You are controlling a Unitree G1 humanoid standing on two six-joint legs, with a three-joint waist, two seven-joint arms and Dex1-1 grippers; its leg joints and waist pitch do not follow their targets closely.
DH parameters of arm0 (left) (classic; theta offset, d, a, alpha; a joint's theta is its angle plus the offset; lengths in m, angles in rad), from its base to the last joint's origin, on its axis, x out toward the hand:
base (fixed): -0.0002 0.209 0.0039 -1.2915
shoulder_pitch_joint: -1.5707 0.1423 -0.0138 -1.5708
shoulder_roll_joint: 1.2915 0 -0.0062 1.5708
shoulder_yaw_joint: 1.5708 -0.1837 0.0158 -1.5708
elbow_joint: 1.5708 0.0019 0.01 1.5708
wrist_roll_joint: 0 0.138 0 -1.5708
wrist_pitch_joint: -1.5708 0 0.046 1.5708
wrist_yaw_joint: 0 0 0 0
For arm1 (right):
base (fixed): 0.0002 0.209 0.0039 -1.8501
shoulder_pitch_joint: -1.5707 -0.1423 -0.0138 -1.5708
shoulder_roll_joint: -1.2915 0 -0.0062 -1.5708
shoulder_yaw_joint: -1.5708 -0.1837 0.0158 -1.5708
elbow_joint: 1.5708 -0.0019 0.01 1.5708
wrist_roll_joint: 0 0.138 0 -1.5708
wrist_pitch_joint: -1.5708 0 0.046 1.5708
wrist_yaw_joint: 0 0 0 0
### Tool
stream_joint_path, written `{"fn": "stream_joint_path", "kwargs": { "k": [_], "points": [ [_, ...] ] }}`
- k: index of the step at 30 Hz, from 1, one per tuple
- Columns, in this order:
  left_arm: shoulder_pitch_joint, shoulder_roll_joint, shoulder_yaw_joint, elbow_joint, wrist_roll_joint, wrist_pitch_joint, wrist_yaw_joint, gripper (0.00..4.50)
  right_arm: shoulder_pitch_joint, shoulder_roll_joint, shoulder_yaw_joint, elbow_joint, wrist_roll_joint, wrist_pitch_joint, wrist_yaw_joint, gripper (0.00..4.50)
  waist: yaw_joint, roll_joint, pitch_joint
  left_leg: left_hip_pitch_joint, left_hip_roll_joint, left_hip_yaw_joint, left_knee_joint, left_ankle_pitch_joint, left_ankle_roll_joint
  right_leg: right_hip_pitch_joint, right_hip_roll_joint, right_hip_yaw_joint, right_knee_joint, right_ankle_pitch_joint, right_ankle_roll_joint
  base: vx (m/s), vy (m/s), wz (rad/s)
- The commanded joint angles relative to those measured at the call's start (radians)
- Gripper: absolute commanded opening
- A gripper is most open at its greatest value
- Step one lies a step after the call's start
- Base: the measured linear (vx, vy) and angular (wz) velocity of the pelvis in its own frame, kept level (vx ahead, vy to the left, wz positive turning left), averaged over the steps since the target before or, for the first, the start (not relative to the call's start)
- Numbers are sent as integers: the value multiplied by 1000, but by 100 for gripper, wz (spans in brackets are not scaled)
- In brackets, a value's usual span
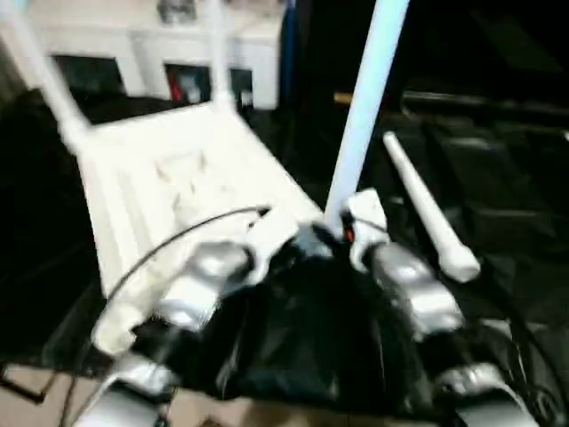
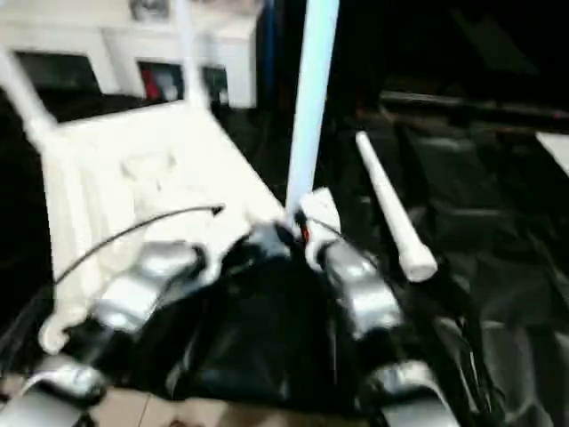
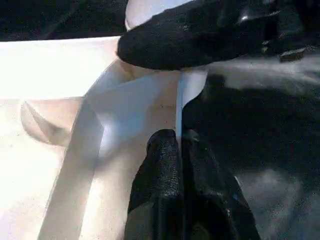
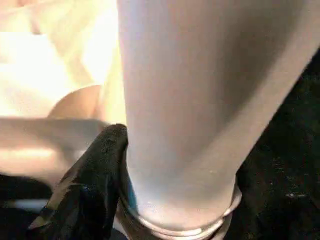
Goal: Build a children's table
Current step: Rotate leg to tighten
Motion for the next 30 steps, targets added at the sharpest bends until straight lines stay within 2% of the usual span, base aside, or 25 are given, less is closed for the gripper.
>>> {"fn": "stream_joint_path", "kwargs": {
  "k": [1,3,4,7,10,11,12,14,15,17,20,21,26,27,30],
  "points": [
    [-41,-56,-6,-7,-35,-37,28,0,8,60,71,31,-10,4,47,304,7,-4,-63,13,34,-13,-70,-232,6,38,-67,30,-81,-249,-181,0,0,0],
    [-41,-52,-9,-7,-37,-48,11,0,5,61,61,25,9,6,73,338,7,-7,-64,12,34,-12,-69,-216,18,40,-66,29,-80,-221,-187,0,0,0],
    [-36,-39,-13,-14,-43,-63,-19,0,2,52,64,20,10,0,92,338,8,-3,-64,12,34,-12,-69,-215,20,39,-66,29,-80,-217,-190,0,0,0],
    [-25,-21,-19,-25,-49,-82,-54,0,-1,36,76,21,-5,-22,105,370,7,-4,-64,13,35,-12,-70,-226,20,39,-66,28,-81,-221,-195,0,0,0],
    [14,32,-24,-79,-80,-102,-160,0,29,-34,118,-54,14,-56,264,370,5,-4,-61,12,37,-13,-72,-253,21,40,-67,28,-83,-249,-195,0,0,0],
    [18,39,-25,-86,-84,-103,-172,0,34,-44,123,-66,17,-58,285,370,9,-6,-61,12,39,-14,-72,-254,27,42,-68,28,-82,-252,-189,0,0,0],
    [23,47,-26,-94,-89,-103,-188,0,41,-56,130,-82,21,-59,314,370,7,-4,-62,14,40,-12,-72,-249,32,38,-67,30,-82,-243,-194,0,0,0],
    [29,59,-27,-103,-92,-105,-203,0,51,-74,139,-103,27,-62,352,370,8,-5,-61,15,40,-12,-73,-250,30,38,-66,28,-81,-244,-202,0,0,0],
    [43,91,-27,-124,-101,-115,-248,0,76,-127,162,-156,40,-66,446,370,10,-6,-61,15,41,-13,-73,-248,30,40,-66,28,-80,-241,-202,0,0,0],
    [48,103,-27,-131,-104,-120,-264,0,86,-146,169,-174,44,-71,481,370,13,-6,-58,15,43,-11,-73,-251,39,38,-66,30,-81,-238,-201,0,0,0],
    [70,157,-24,-158,-123,-139,-334,0,121,-228,180,-250,82,-72,619,370,26,-6,-60,18,45,-11,-73,-242,44,37,-67,30,-80,-233,-200,0,0,0],
    [74,168,-23,-165,-128,-139,-350,0,127,-244,180,-264,90,-67,648,346,26,-7,-60,16,45,-11,-74,-240,46,38,-66,30,-77,-223,-205,0,0,0],
    [95,211,-21,-198,-148,-135,-417,0,140,-295,193,-303,102,-62,727,321,28,-9,-58,18,45,-10,-74,-244,41,35,-67,30,-79,-244,-207,0,0,0],
    [99,218,-21,-203,-150,-134,-428,0,142,-300,195,-308,102,-61,735,298,28,-9,-58,16,45,-11,-75,-244,41,37,-68,30,-78,-250,-205,0,0,0],
    [108,230,-23,-217,-158,-132,-448,0,145,-306,198,-317,98,-59,744,281,27,-11,-58,16,44,-10,-74,-240,41,35,-67,30,-79,-250,-204,0,0,0]
  ]
}}
